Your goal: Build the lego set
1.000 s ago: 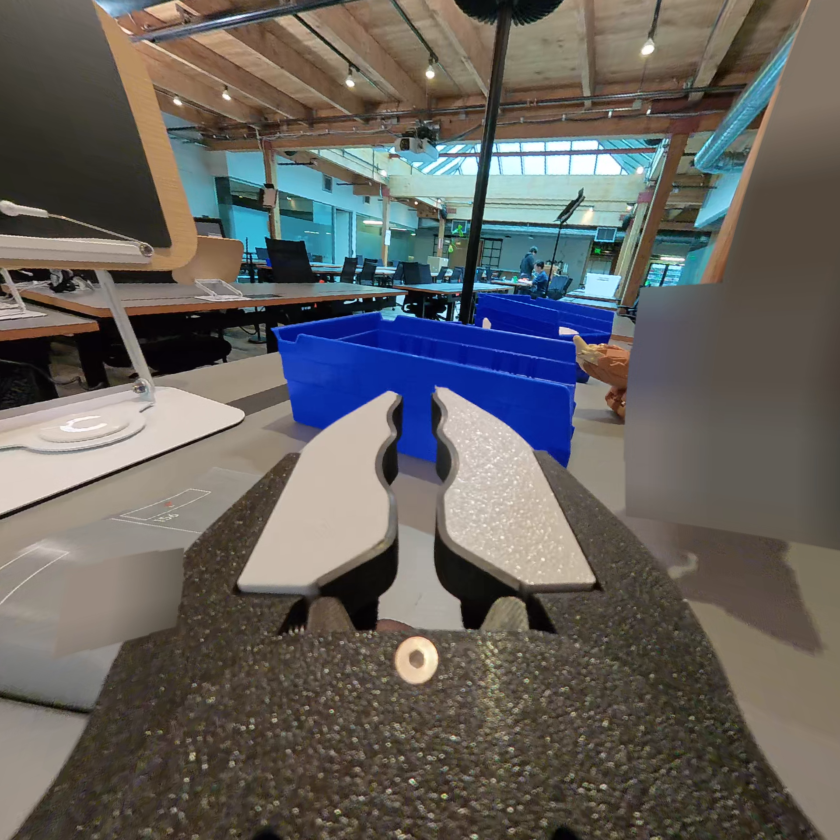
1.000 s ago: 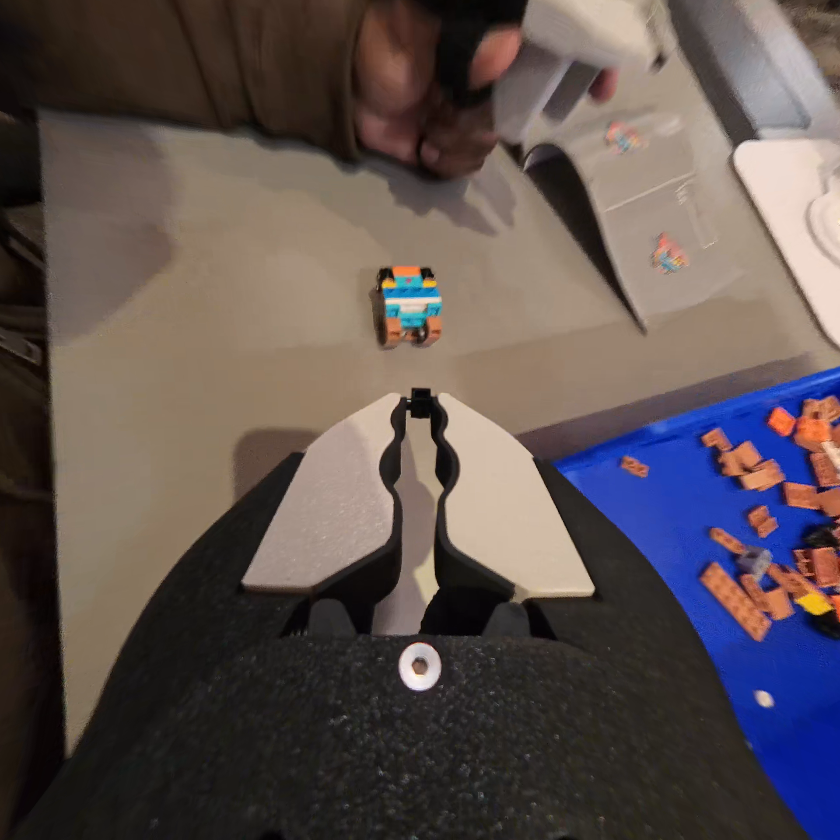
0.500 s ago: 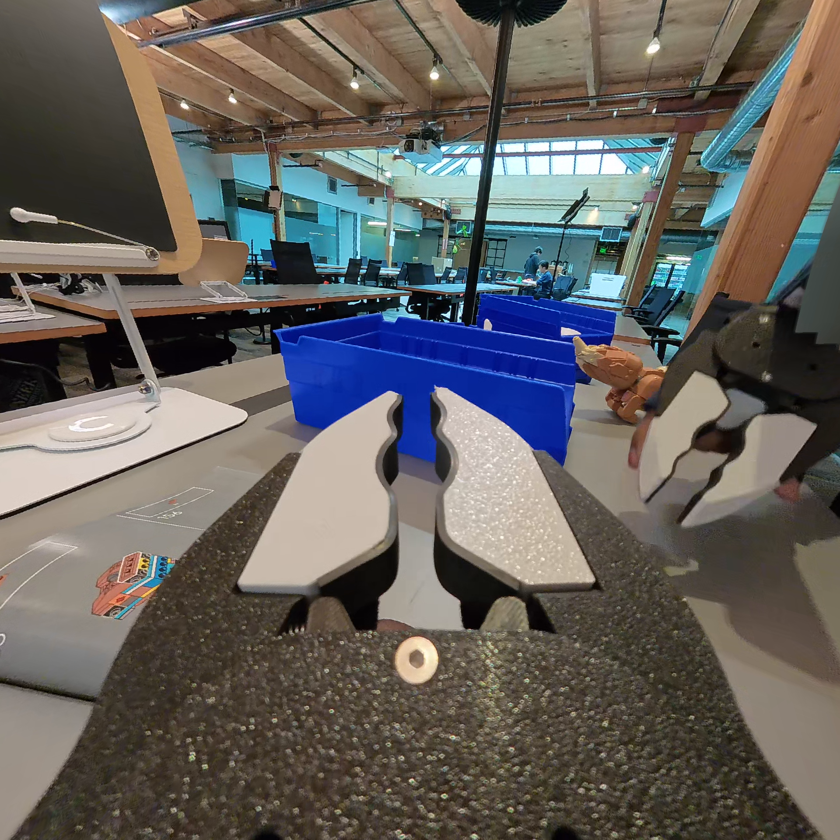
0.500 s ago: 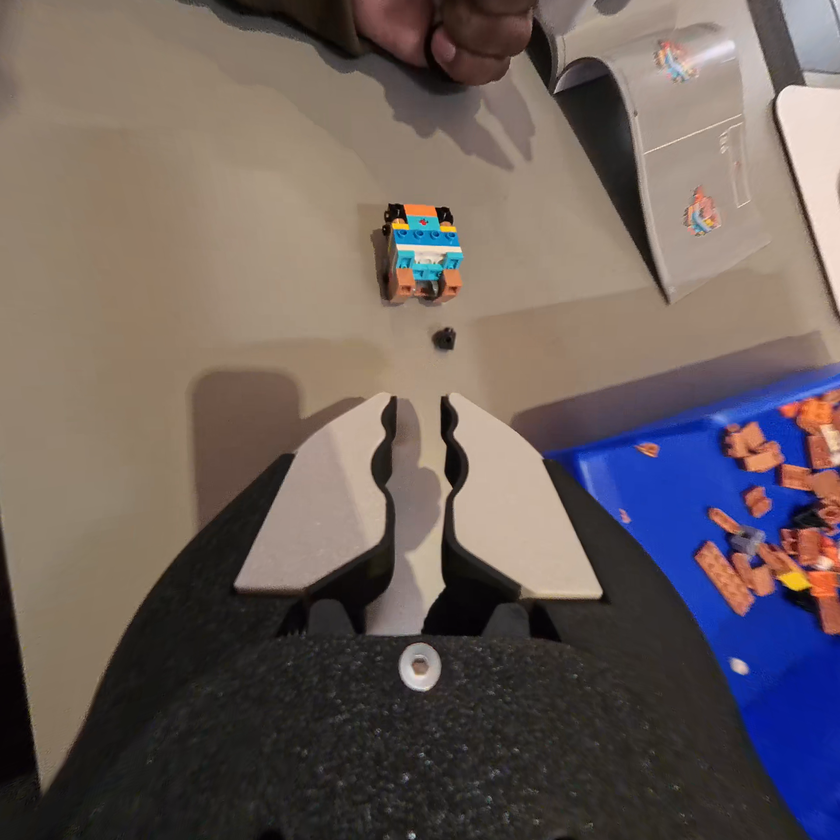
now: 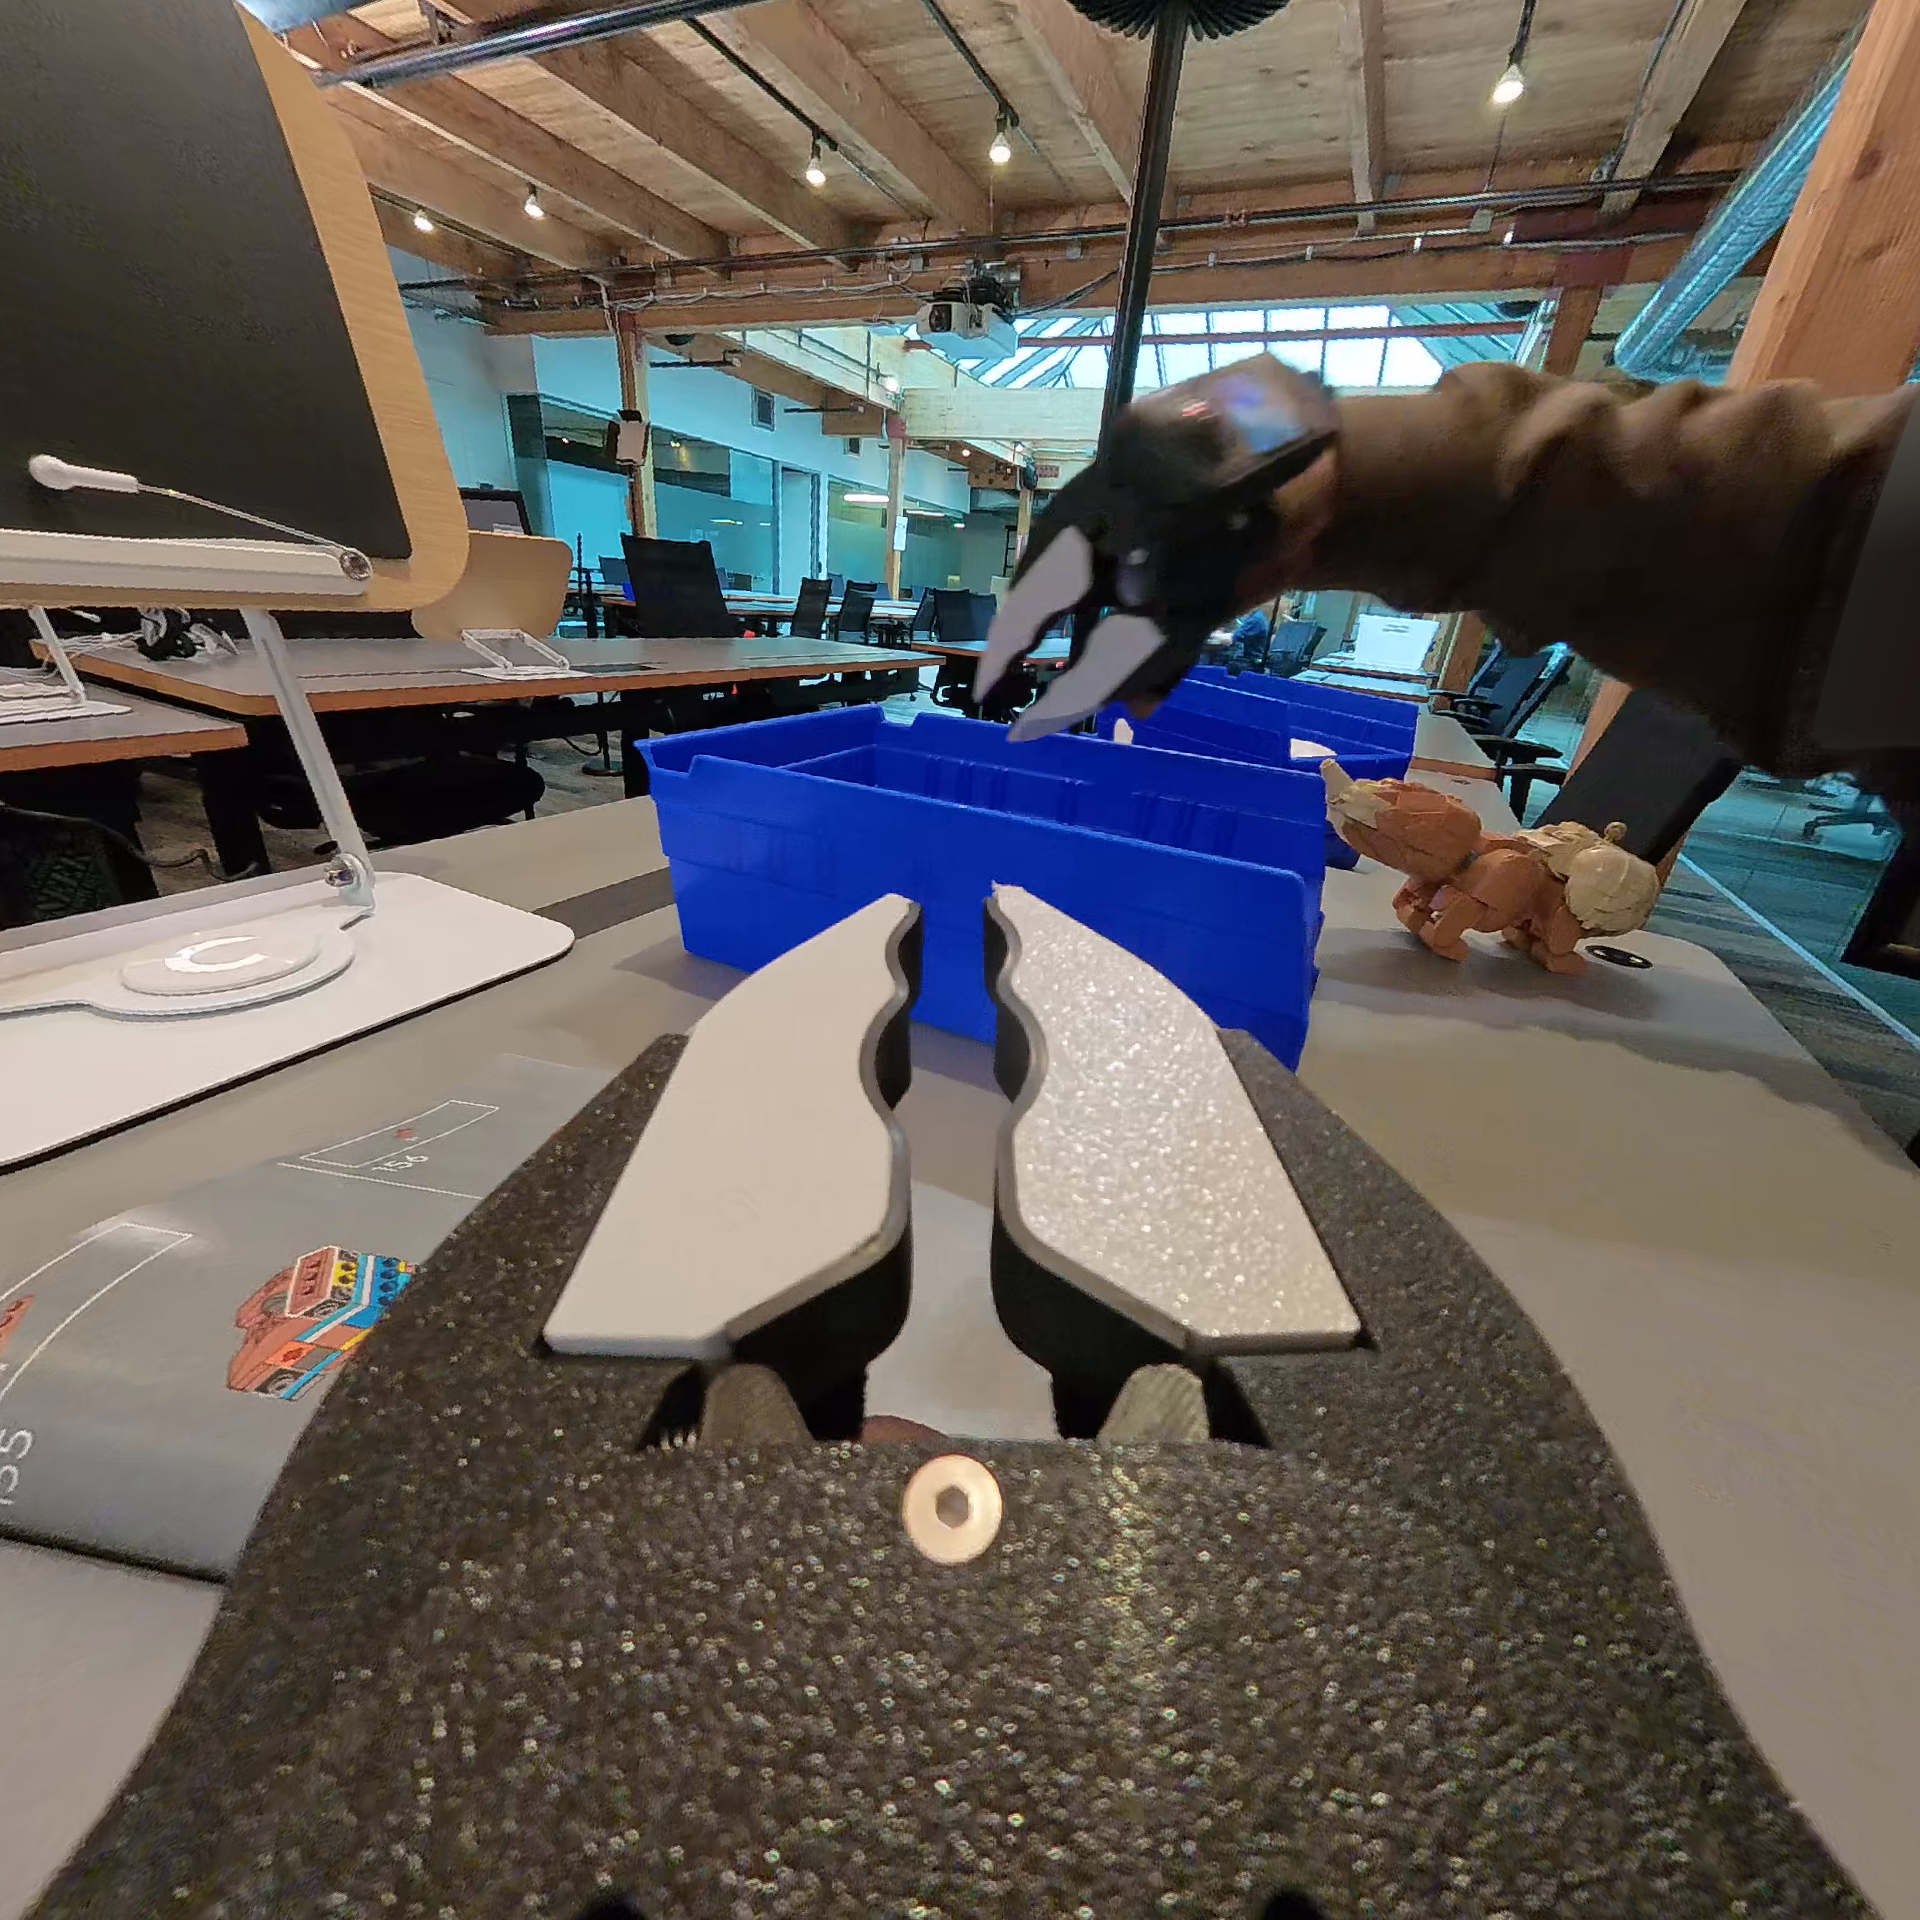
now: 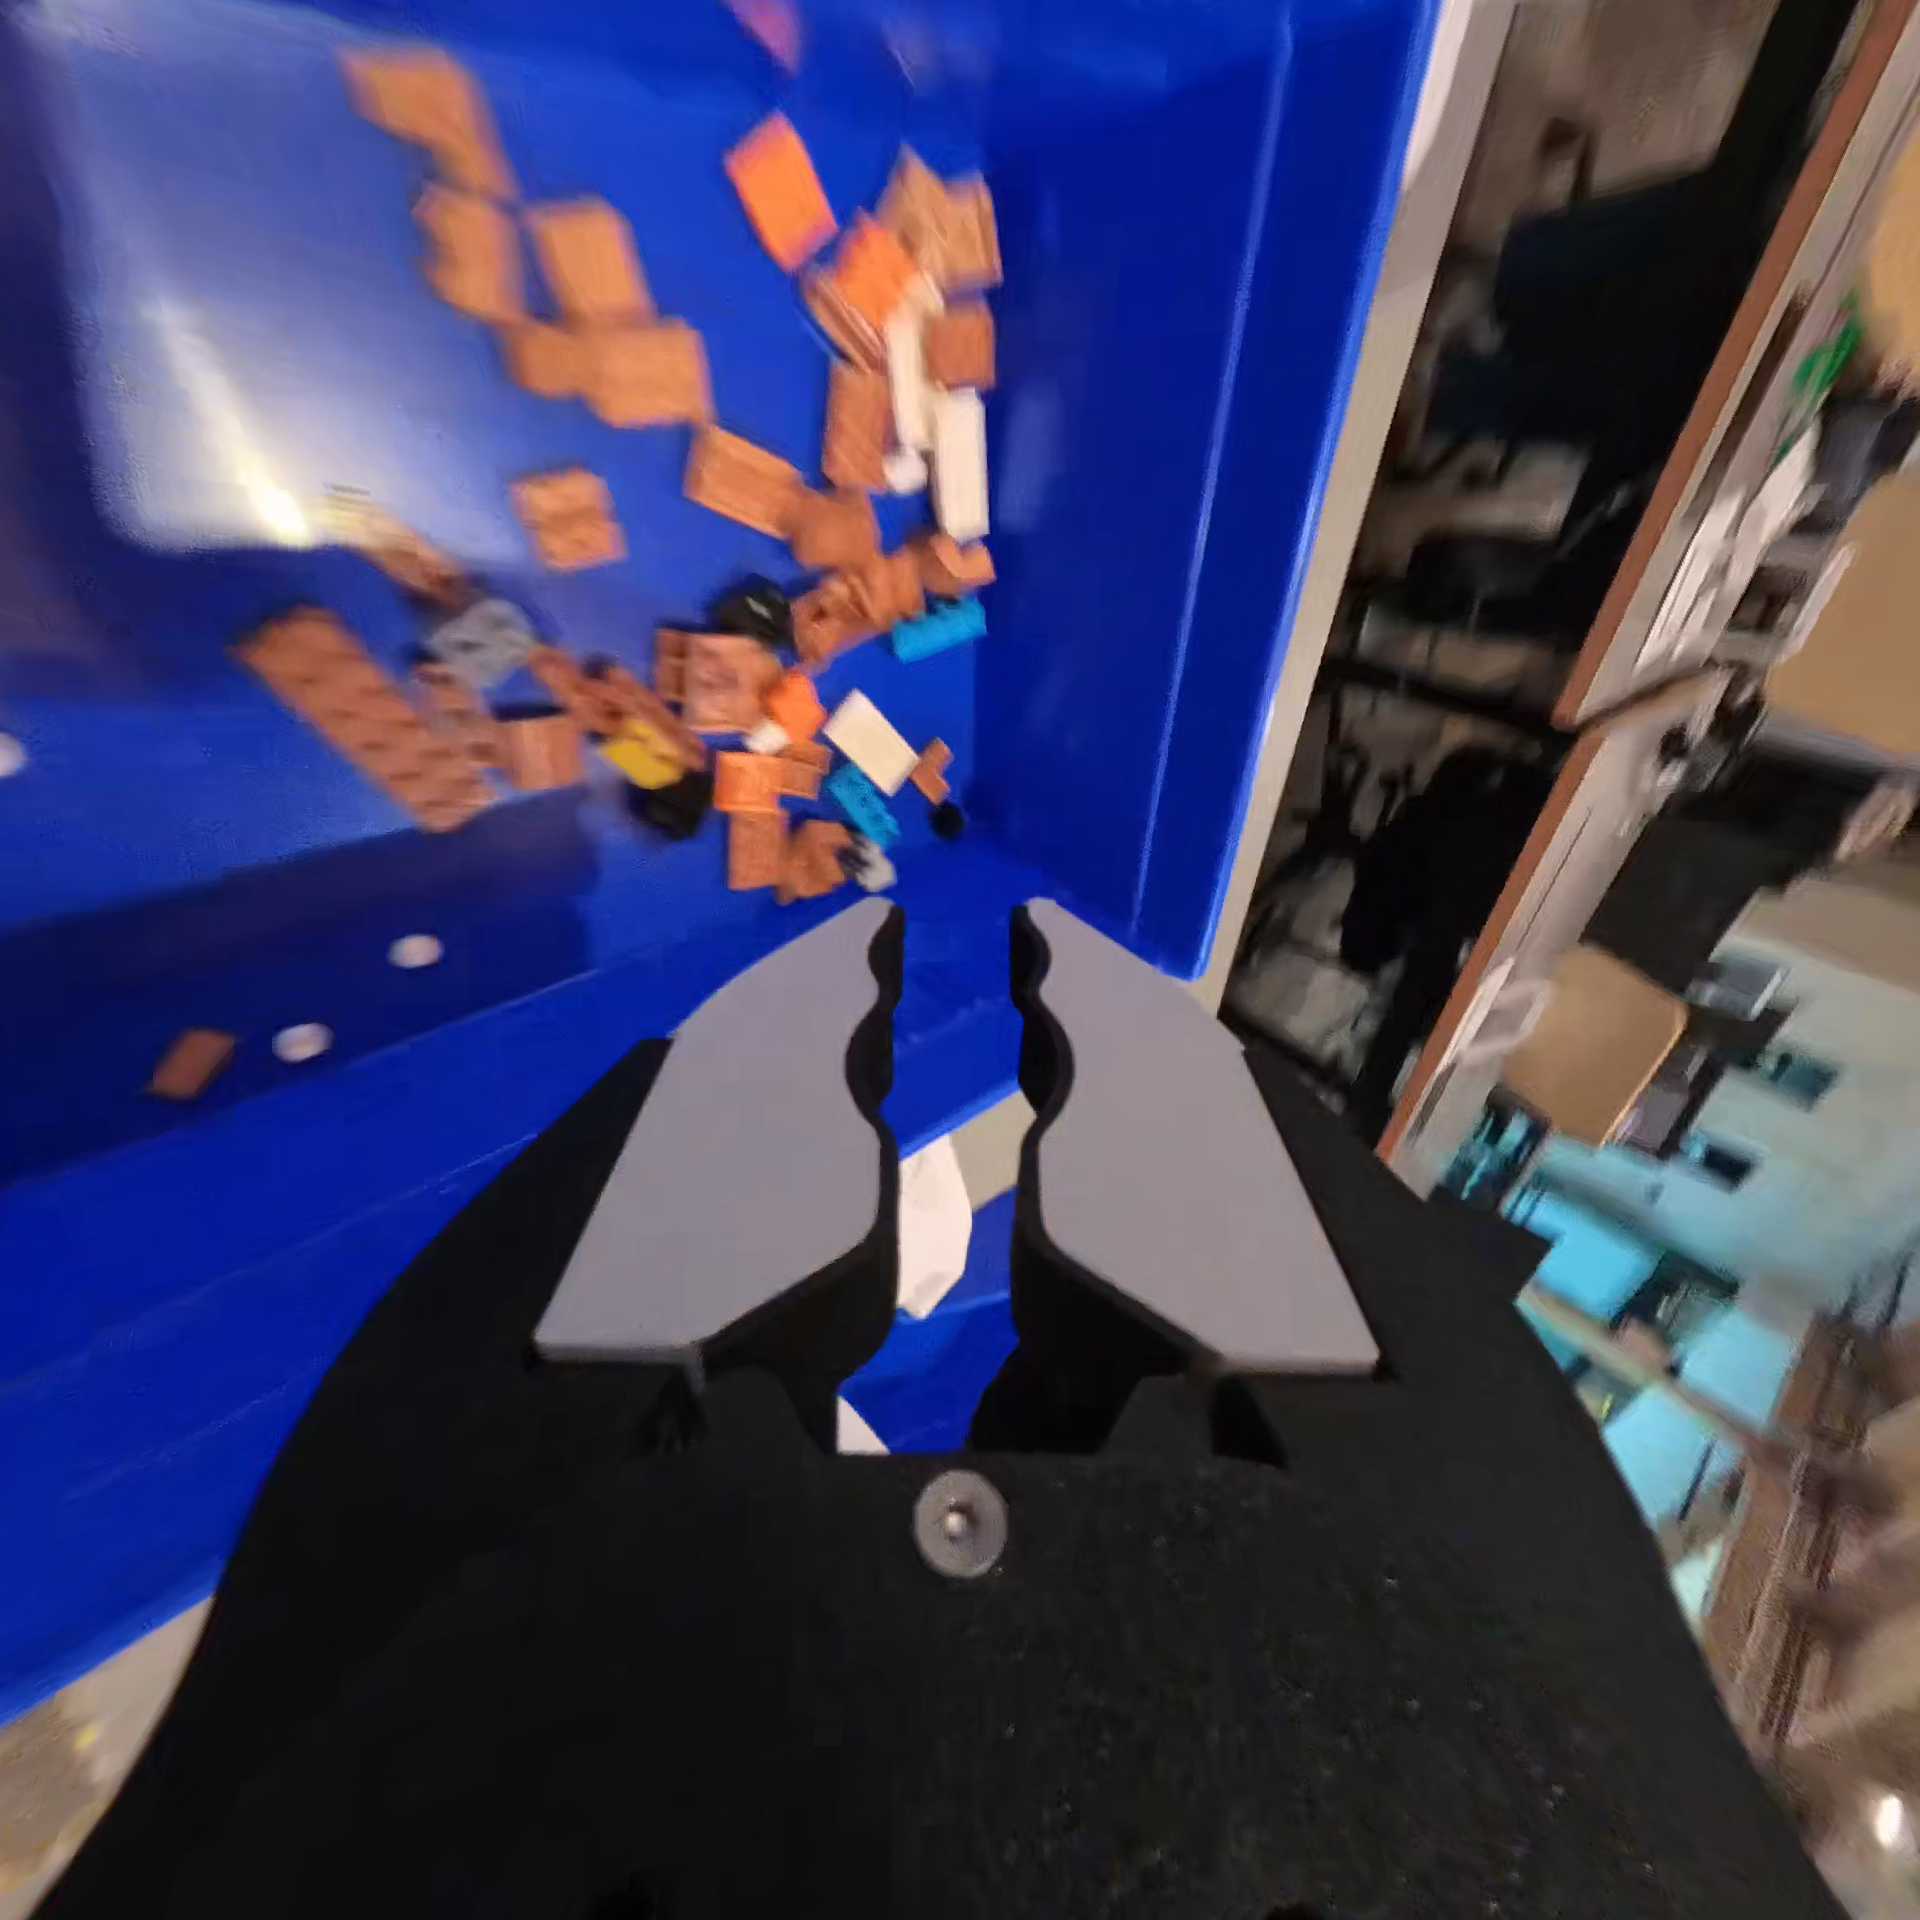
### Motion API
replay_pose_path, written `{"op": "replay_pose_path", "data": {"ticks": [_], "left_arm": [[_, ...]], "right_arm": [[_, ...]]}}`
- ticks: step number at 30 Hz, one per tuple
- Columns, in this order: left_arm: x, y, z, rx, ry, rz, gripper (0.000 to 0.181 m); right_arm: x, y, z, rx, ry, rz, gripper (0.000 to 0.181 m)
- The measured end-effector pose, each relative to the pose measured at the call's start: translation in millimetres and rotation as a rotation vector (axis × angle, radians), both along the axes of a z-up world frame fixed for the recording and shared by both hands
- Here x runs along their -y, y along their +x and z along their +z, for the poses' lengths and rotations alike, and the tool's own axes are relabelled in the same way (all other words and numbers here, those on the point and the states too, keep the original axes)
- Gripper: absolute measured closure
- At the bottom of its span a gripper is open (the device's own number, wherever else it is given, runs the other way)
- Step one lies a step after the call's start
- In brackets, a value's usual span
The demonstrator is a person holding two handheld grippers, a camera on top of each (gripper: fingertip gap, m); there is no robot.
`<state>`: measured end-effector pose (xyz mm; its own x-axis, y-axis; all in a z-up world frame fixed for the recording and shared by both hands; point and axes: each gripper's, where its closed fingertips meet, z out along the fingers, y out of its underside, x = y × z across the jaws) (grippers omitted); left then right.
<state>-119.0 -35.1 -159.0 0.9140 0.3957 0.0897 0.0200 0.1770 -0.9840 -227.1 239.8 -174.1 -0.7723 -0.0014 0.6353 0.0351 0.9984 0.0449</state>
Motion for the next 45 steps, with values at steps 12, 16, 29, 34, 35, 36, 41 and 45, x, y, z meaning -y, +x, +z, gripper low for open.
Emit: {"op": "replay_pose_path", "data": {"ticks": [12,16,29,34,35,36,41,45], "left_arm": [[-2,1,-1,0.025,0.012,-0.035,0.171],[-4,3,0,0.011,0.001,-0.035,0.171],[-4,8,4,-0.031,-0.020,-0.024,0.171],[-6,10,4,-0.041,-0.027,-0.031,0.171],[-6,11,4,-0.042,-0.027,-0.032,0.171],[-6,11,5,-0.043,-0.025,-0.031,0.171],[-4,11,8,-0.048,-0.014,-0.030,0.171],[-2,11,11,-0.056,-0.006,-0.027,0.171]], "right_arm": [[-24,-51,-38,0.086,-0.173,-0.477,0.166],[-32,-61,-49,0.066,-0.154,-0.582,0.166],[-47,-82,-77,0.057,0.242,-0.469,0.168],[-49,-88,-86,0.022,0.270,-0.529,0.179],[-50,-88,-89,0.013,0.289,-0.529,0.180],[-52,-89,-91,-0.002,0.312,-0.530,0.179],[-58,-91,-89,-0.074,0.384,-0.548,0.181],[-61,-86,-92,-0.074,0.355,-0.606,0.181]]}}
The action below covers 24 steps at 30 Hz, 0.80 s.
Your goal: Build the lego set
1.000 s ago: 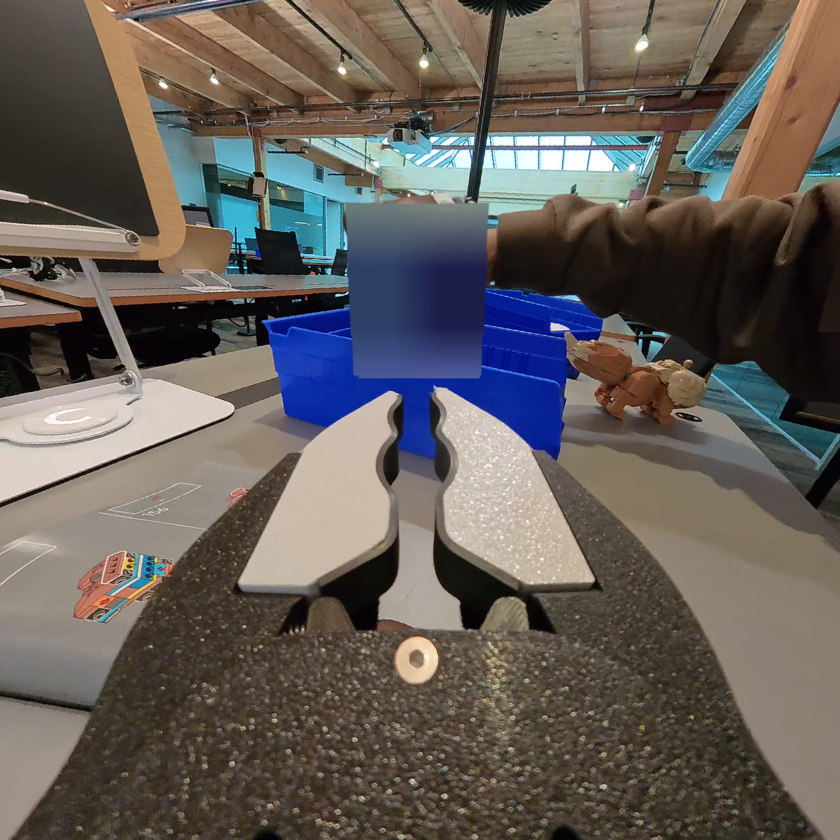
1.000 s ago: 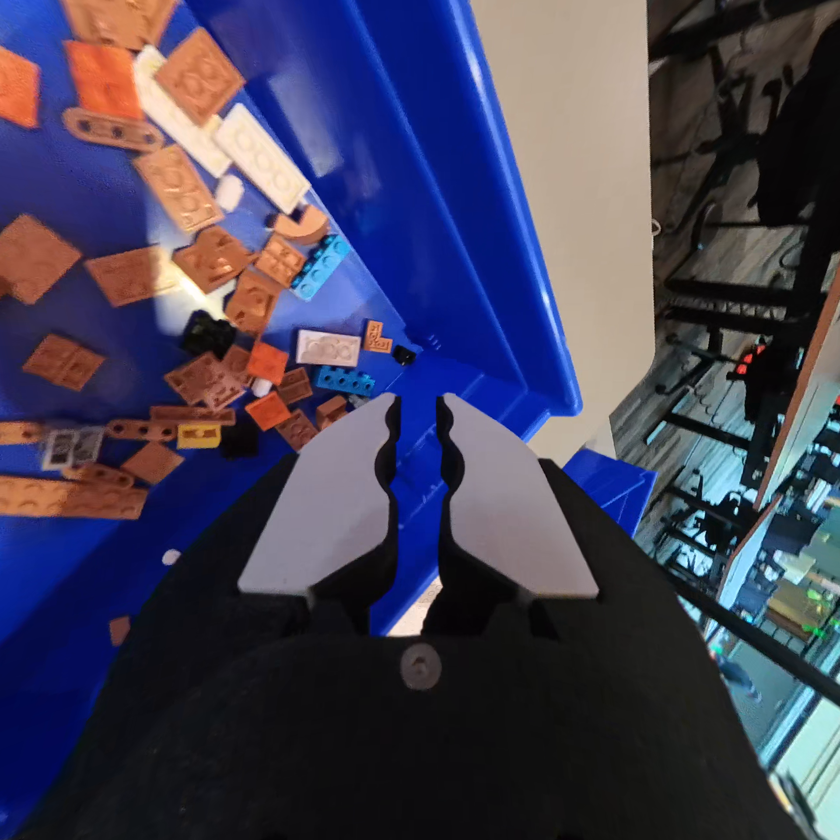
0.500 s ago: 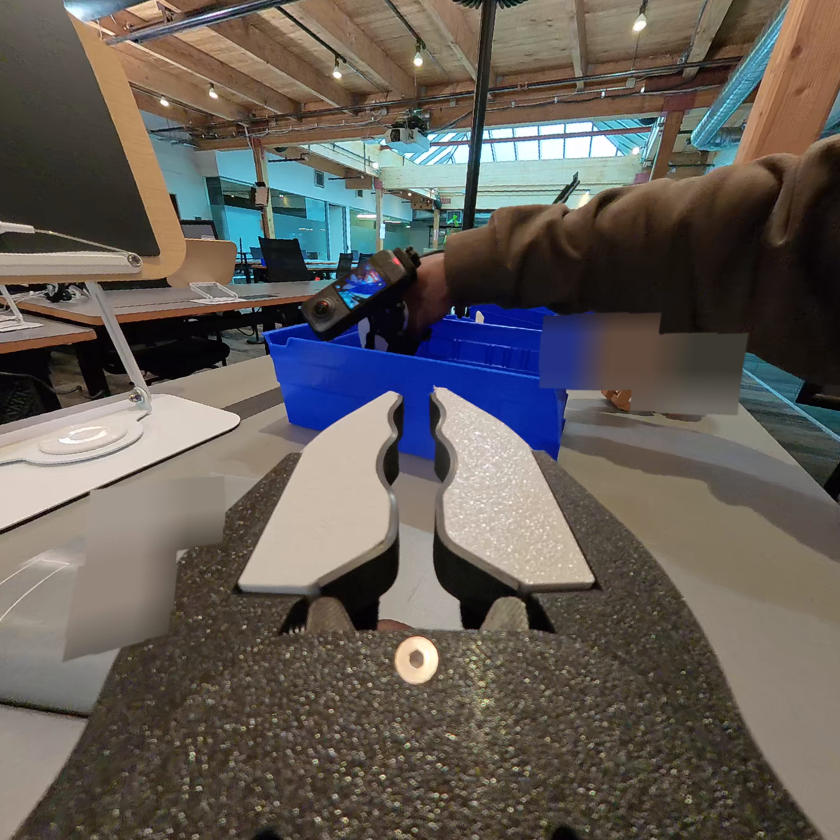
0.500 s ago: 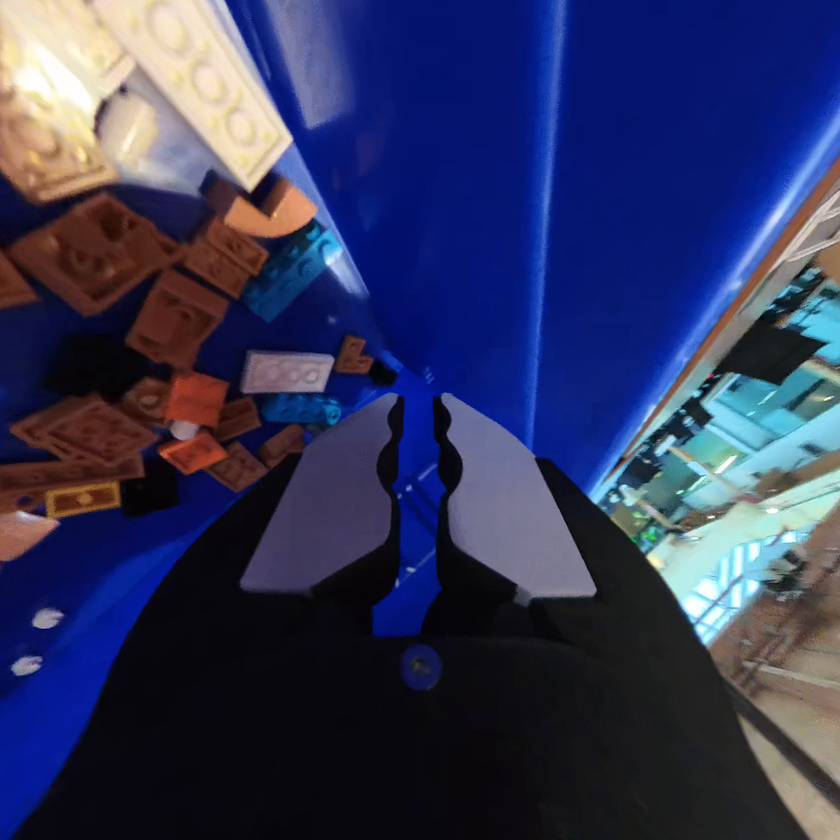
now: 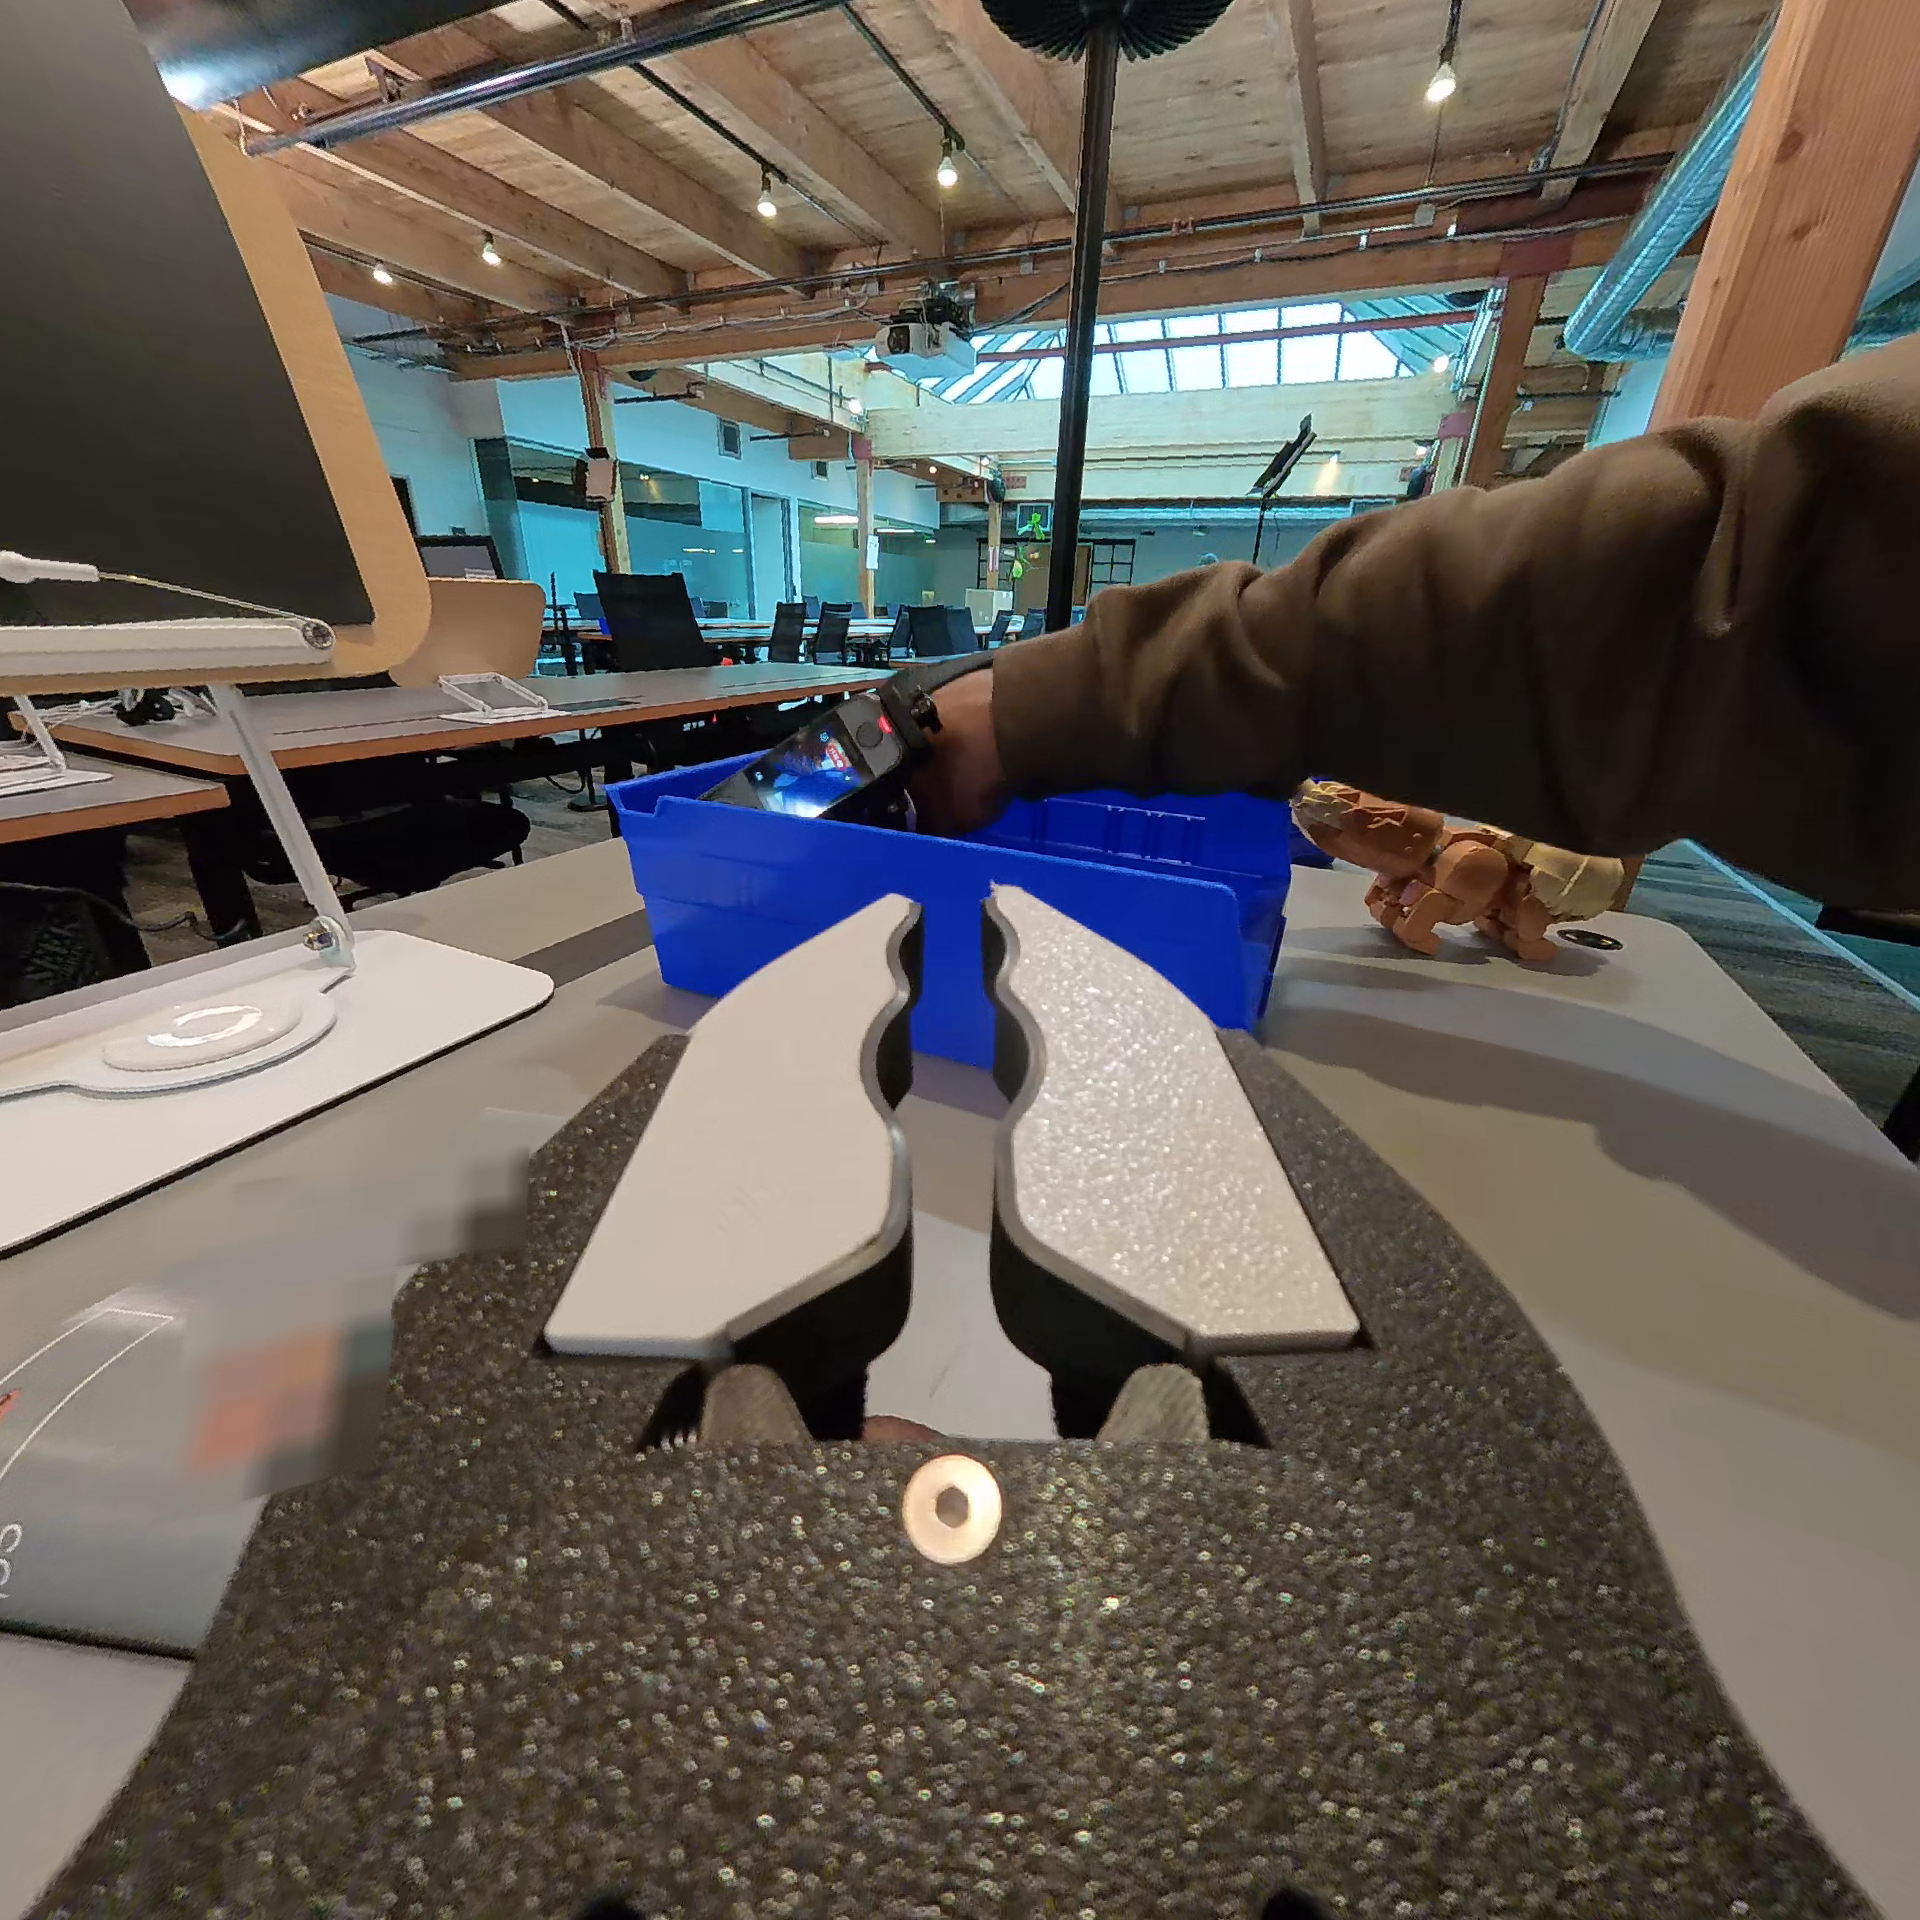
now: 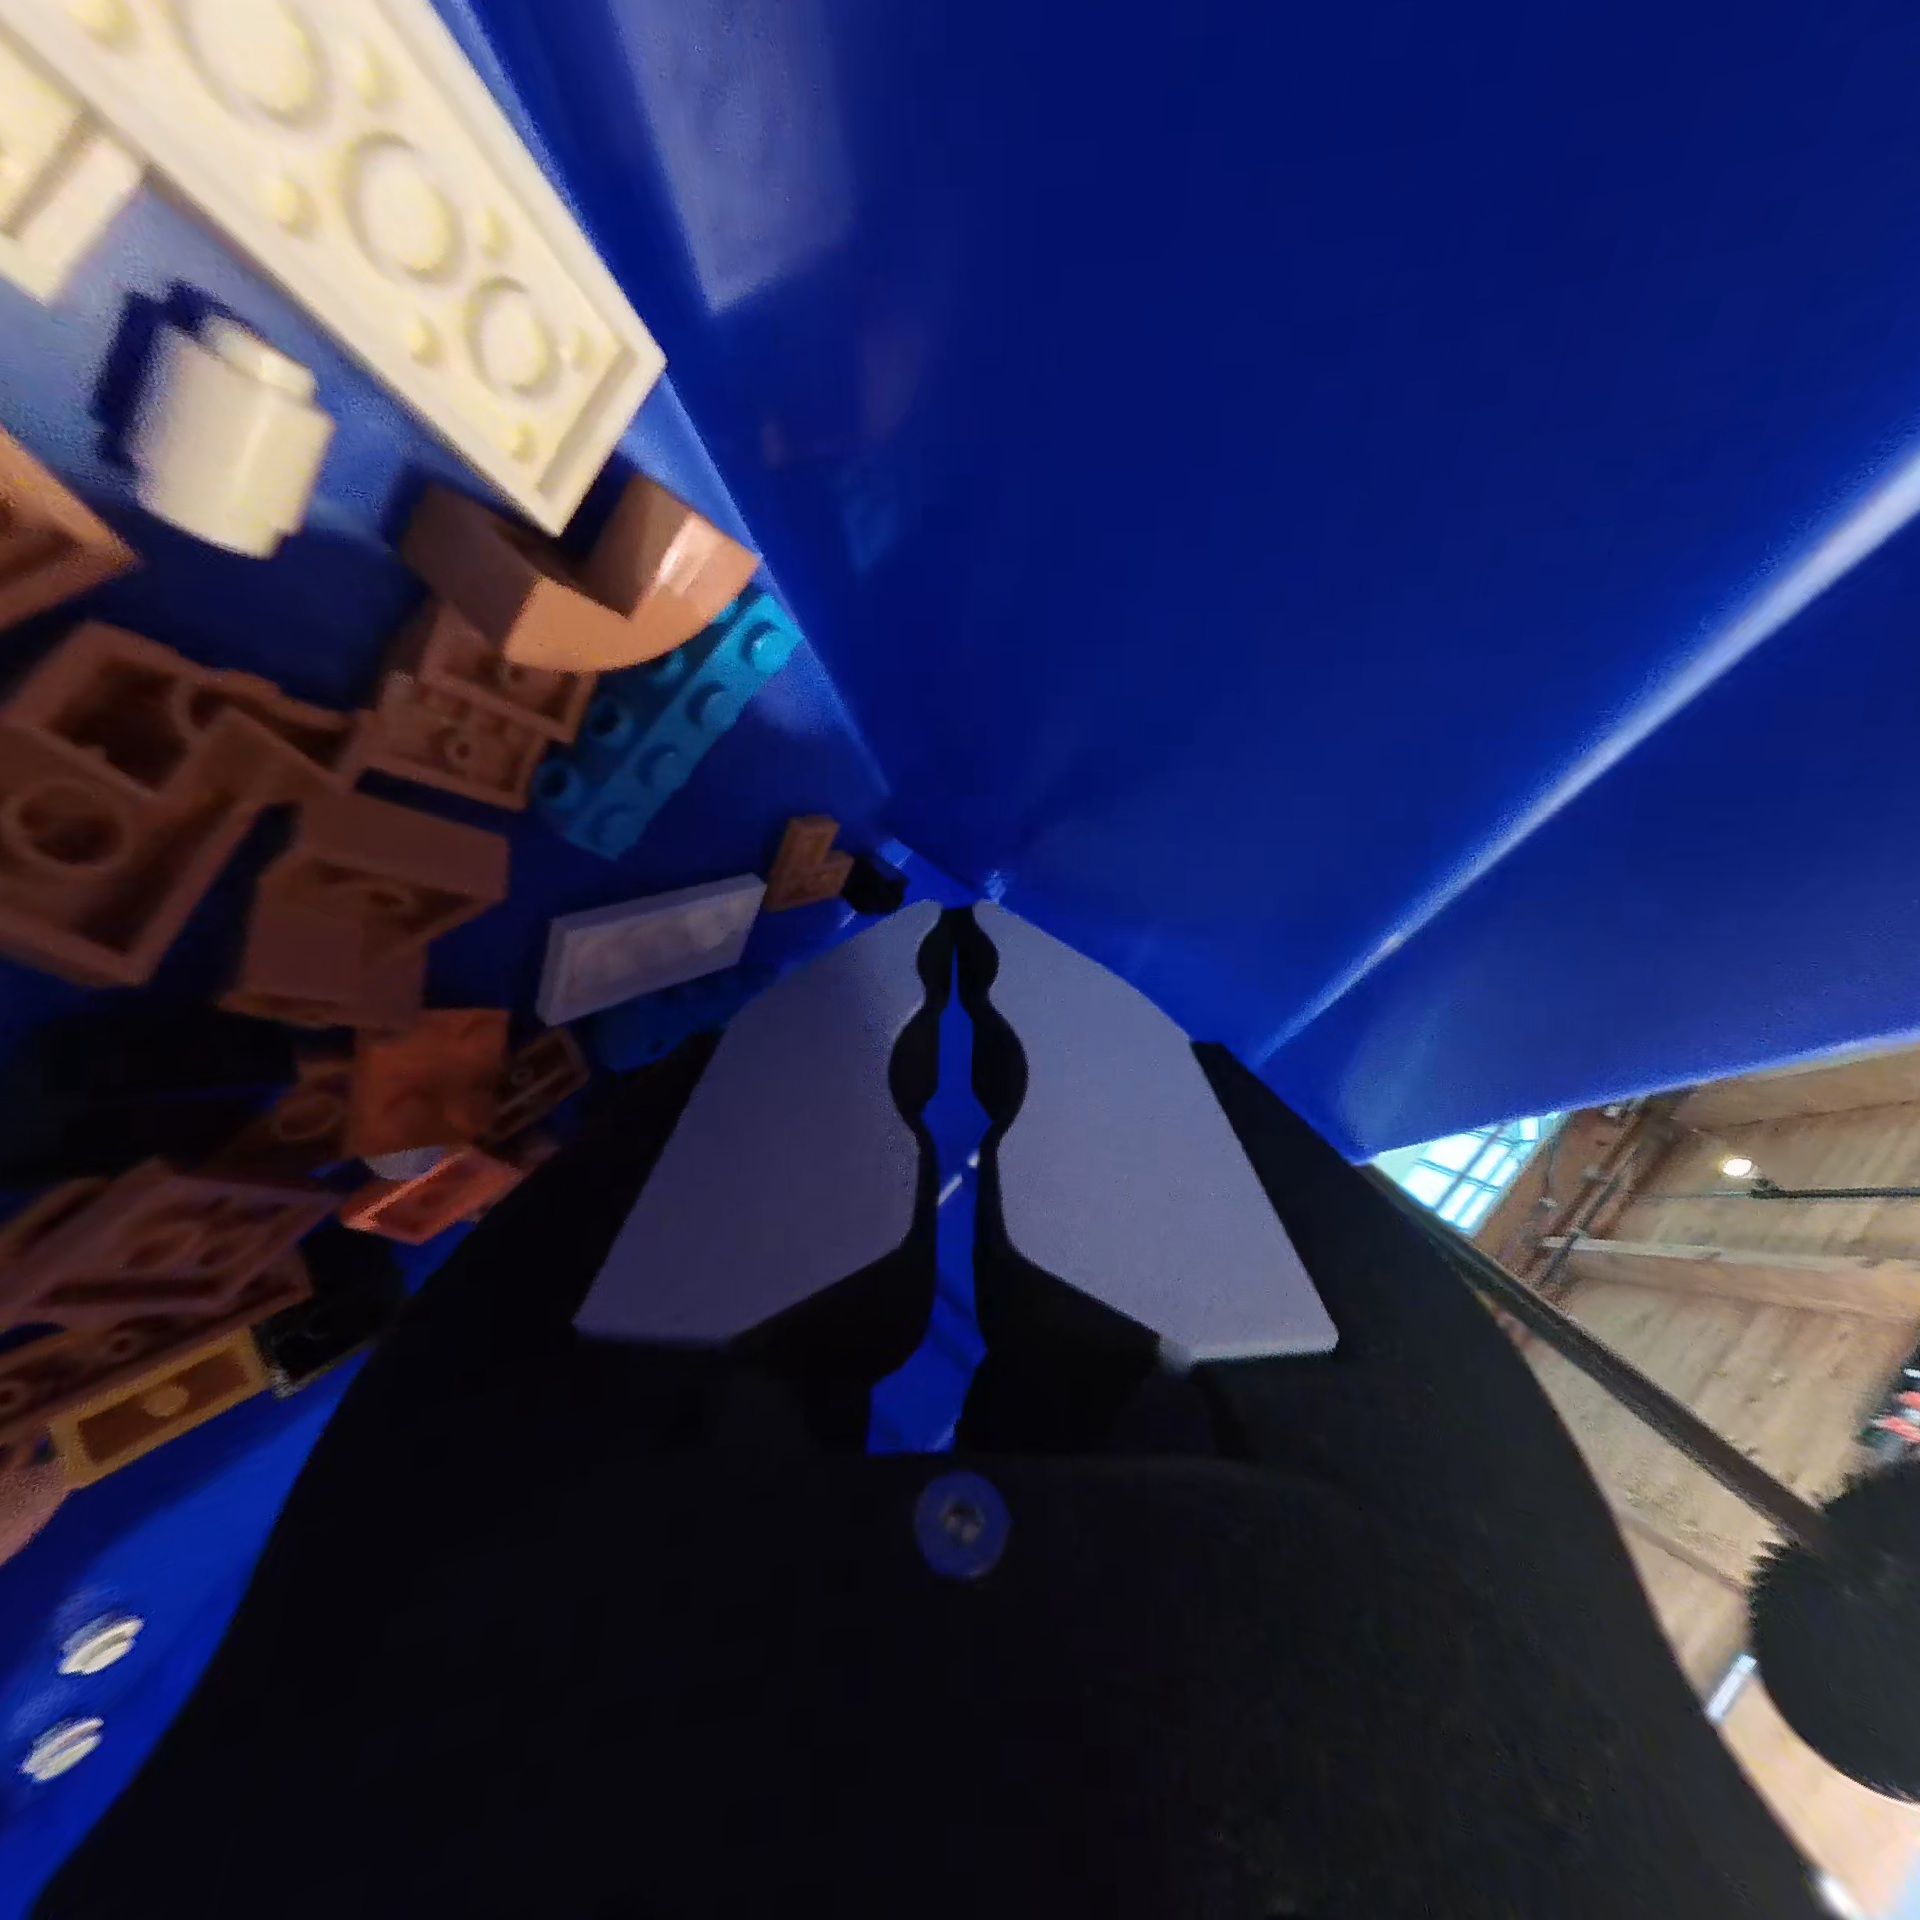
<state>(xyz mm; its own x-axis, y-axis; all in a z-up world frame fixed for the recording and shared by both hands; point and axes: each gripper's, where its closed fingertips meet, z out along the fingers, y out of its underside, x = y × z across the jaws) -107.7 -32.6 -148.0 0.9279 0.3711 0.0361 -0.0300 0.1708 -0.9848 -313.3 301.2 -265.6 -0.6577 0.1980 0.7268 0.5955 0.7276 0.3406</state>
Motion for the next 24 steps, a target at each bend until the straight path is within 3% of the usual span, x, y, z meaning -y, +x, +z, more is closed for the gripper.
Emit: {"op": "replay_pose_path", "data": {"ticks": [14,24], "left_arm": [[-2,6,5,0.010,0.037,-0.033,0.171],[-3,8,6,0.016,0.049,-0.047,0.172]], "right_arm": [[-12,-10,-6,-0.043,0.034,-0.018,0.181],[3,-6,-10,0.035,-0.118,-0.016,0.181]]}}
